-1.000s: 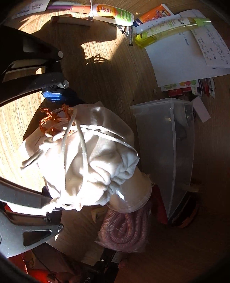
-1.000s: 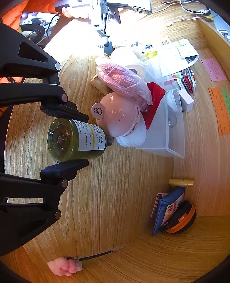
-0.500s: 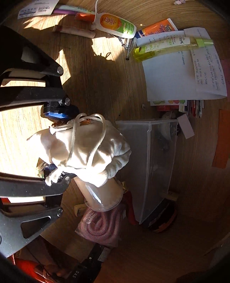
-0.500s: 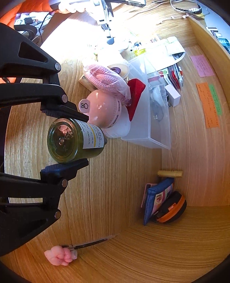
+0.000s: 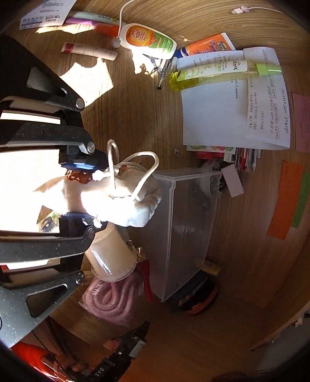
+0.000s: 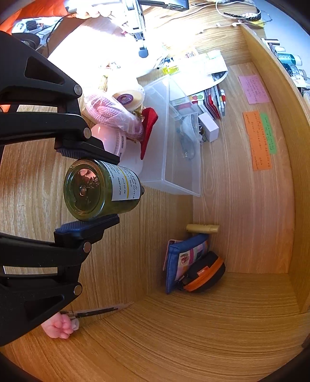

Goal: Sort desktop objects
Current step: 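Lift the white pouch and green bottle and carry both toward the clear box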

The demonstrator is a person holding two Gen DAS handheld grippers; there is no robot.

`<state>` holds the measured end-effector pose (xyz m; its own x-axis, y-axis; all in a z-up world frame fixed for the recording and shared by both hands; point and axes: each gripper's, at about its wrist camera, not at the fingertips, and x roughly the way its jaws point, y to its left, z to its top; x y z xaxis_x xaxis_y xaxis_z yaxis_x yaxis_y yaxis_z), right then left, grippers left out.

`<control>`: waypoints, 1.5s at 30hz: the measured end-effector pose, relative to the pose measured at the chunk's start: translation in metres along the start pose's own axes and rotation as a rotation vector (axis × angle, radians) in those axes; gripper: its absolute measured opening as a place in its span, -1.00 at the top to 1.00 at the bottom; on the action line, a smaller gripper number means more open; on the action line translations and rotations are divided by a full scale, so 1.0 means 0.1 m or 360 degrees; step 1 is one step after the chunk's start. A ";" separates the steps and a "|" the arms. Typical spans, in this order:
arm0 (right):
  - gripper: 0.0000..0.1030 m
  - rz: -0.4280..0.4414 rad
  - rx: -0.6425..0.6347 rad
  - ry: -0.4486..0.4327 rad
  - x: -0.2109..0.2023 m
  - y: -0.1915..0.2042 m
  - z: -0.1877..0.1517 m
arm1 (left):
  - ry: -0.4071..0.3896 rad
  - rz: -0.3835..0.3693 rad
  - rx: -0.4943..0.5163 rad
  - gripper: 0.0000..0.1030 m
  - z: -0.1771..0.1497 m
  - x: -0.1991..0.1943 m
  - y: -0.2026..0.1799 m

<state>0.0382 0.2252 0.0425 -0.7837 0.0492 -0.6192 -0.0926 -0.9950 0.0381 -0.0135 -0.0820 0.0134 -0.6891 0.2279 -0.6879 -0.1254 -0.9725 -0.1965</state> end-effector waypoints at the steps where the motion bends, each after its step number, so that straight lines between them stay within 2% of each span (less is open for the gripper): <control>1: 0.25 0.0007 -0.0006 -0.0011 0.00 0.01 0.03 | -0.0003 -0.0004 -0.0003 0.52 0.02 0.00 0.00; 10: 0.25 0.0043 -0.0093 -0.0074 0.03 0.13 0.30 | -0.0059 -0.0046 -0.0046 0.55 0.23 0.00 -0.02; 22: 0.25 0.0117 -0.0157 -0.0073 0.29 0.21 0.55 | -0.0171 -0.0096 -0.0050 0.55 0.56 -0.11 -0.13; 45: 0.25 0.0161 -0.0200 -0.0028 0.72 0.13 0.85 | -0.0200 -0.0108 0.0027 0.55 1.05 0.11 -0.30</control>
<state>-0.0714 0.2230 0.0650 -0.7958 -0.0514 -0.6033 0.0642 -0.9979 0.0003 -0.0926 -0.0553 0.0851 -0.7626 0.2860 -0.5802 -0.1857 -0.9560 -0.2271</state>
